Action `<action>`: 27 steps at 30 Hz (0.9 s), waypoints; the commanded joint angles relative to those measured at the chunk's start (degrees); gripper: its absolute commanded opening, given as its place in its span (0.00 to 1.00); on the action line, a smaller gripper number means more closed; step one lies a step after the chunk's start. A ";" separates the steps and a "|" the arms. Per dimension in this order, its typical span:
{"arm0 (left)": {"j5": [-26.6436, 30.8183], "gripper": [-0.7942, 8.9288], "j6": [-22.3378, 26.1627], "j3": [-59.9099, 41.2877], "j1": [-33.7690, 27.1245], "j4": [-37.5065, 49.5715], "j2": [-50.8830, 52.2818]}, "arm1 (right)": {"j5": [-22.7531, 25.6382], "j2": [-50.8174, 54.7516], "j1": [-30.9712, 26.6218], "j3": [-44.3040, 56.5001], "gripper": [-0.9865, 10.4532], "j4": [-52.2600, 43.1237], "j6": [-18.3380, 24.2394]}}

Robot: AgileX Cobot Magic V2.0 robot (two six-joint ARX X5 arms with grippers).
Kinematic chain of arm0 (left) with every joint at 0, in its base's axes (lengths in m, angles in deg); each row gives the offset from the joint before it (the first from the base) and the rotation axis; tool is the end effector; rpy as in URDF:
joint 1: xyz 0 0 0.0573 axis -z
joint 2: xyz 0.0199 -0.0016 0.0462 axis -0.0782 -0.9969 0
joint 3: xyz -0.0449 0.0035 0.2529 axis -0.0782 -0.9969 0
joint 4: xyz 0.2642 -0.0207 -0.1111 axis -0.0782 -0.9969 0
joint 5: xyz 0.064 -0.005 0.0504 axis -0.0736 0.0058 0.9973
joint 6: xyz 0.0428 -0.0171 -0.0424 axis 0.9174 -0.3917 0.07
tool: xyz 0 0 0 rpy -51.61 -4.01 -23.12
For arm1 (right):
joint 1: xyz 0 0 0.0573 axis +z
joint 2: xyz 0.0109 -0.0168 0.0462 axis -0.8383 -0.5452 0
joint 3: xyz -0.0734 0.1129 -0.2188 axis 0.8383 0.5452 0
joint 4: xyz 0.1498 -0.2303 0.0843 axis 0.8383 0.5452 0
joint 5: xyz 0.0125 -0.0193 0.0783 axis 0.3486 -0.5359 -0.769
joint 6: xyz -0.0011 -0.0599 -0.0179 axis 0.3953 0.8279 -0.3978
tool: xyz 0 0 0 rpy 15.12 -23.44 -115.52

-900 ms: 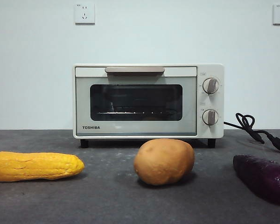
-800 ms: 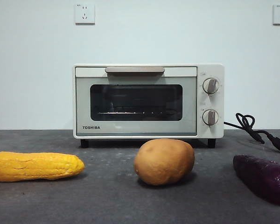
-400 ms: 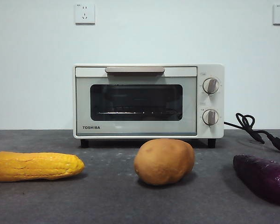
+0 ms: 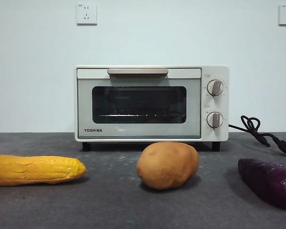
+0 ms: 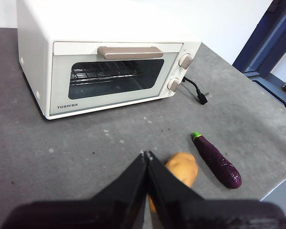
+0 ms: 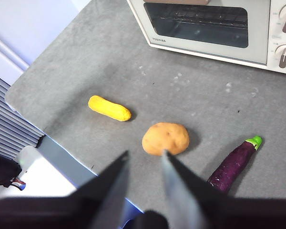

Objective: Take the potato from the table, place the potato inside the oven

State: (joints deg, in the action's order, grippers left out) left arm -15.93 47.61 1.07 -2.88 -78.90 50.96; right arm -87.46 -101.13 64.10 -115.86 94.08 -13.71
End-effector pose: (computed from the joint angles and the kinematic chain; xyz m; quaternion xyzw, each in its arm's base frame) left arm 0.1403 -0.0283 0.3287 -0.0991 0.2022 -0.2949 0.9286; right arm 0.1502 0.0442 0.3639 0.0520 0.3152 0.3573 0.8776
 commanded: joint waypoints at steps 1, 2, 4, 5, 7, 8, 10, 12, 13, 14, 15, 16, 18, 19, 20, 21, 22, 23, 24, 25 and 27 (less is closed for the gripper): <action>-0.28 0.07 0.90 0.04 0.00 0.11 0.09 | -0.07 -0.02 0.07 0.02 0.65 -0.11 -1.57; -0.28 0.07 0.90 0.04 0.02 0.11 0.09 | -0.07 -0.04 0.07 0.02 0.67 -0.13 -1.86; -0.28 0.07 0.90 0.04 0.22 0.11 0.09 | -0.07 -0.22 0.07 0.02 0.67 -0.11 -1.86; -0.28 0.07 0.90 0.04 0.33 0.13 0.09 | -0.07 -0.28 0.07 0.02 0.67 -0.11 -1.88; -0.26 0.07 0.92 0.04 0.44 0.13 0.09 | -0.07 -0.28 0.07 0.02 0.67 -0.11 -2.25; -0.26 0.07 0.92 0.04 0.48 0.17 0.09 | -0.07 -0.31 0.07 0.02 0.67 -0.11 -2.25; -0.26 0.07 0.90 0.04 0.68 0.72 0.00 | -0.09 -0.39 0.07 0.02 0.67 -0.09 -2.27; -0.26 0.07 0.87 0.04 0.74 1.81 -0.50 | -0.09 -0.39 0.09 0.02 0.67 -0.11 -2.40; -0.28 0.07 0.85 0.07 0.74 2.78 -1.01 | -0.11 -0.39 0.09 0.02 0.67 -0.09 -2.54; -0.33 0.07 0.72 0.07 0.77 3.76 -1.57 | -0.11 -0.39 0.09 0.02 0.67 -0.09 -2.73; -0.39 0.07 0.46 0.07 0.98 5.16 -2.43 | -0.11 -0.39 0.09 0.02 0.67 -0.09 -2.84; -0.46 0.07 0.35 0.09 1.31 6.56 -3.45 | -0.09 -0.39 0.13 0.02 0.67 -0.09 -2.86; -0.44 0.07 -0.66 0.42 2.16 9.03 -5.62 | -0.09 -0.39 0.13 0.02 0.67 -0.09 -2.89; -0.44 0.07 -0.63 0.94 2.89 10.38 -7.63 | -0.09 -0.42 0.13 0.02 0.67 -0.07 -2.91; -0.44 0.07 -0.63 1.38 3.48 11.65 -9.27 | -0.09 -0.46 0.13 0.02 0.67 -0.07 -2.93; -0.37 0.07 -0.63 2.05 4.24 12.96 -11.28 | -0.09 -0.55 0.13 0.02 0.67 -0.07 -2.95; -0.31 0.07 -0.63 2.91 5.09 14.36 -13.46 | -0.09 -0.72 0.13 0.02 0.66 -0.07 -3.08; -0.17 0.07 -0.61 3.72 5.84 15.58 -15.43 | -0.09 -0.83 0.13 0.02 0.66 -0.07 -3.15; 0.07 0.07 -0.57 4.83 6.73 16.81 -17.84 | -0.09 -1.03 0.13 0.02 0.66 -0.07 -3.23; 0.11 0.07 -0.52 6.01 7.61 18.27 -20.37 | -0.09 -1.25 0.13 0.02 0.66 -0.07 -3.28; 0.39 0.07 -0.44 8.26 9.03 20.52 -24.74 | -0.11 -1.60 0.13 0.02 0.66 -0.09 -3.28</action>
State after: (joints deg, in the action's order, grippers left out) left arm -15.52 47.33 8.61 5.56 -59.47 28.12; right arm -87.48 -102.59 64.10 -115.86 94.30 -16.62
